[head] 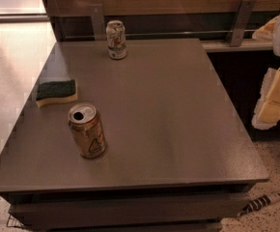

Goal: Pick 7up can

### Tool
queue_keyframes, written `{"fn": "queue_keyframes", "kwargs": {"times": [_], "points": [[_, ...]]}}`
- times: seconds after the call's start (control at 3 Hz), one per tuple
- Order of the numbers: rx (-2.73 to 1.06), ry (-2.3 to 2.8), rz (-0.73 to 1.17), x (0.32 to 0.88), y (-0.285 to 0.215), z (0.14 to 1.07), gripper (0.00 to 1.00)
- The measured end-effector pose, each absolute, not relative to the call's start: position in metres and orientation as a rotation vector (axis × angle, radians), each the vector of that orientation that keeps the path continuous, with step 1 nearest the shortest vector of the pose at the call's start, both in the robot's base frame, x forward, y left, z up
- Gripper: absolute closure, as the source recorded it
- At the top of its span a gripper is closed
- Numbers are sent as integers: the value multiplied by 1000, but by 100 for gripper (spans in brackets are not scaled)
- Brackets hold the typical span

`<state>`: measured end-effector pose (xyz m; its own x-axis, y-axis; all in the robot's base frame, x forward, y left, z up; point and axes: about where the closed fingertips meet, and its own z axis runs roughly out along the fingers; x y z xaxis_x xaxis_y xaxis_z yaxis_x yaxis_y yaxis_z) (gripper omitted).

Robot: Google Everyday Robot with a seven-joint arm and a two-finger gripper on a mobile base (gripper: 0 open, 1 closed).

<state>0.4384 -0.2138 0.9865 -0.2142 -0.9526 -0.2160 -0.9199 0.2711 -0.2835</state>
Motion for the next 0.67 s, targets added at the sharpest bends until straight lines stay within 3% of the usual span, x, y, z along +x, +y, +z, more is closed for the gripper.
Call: {"fn": "queue_keyframes", "kwargs": {"times": [0.67], "points": [[-1659, 2177, -124, 460, -211, 988, 0]]}}
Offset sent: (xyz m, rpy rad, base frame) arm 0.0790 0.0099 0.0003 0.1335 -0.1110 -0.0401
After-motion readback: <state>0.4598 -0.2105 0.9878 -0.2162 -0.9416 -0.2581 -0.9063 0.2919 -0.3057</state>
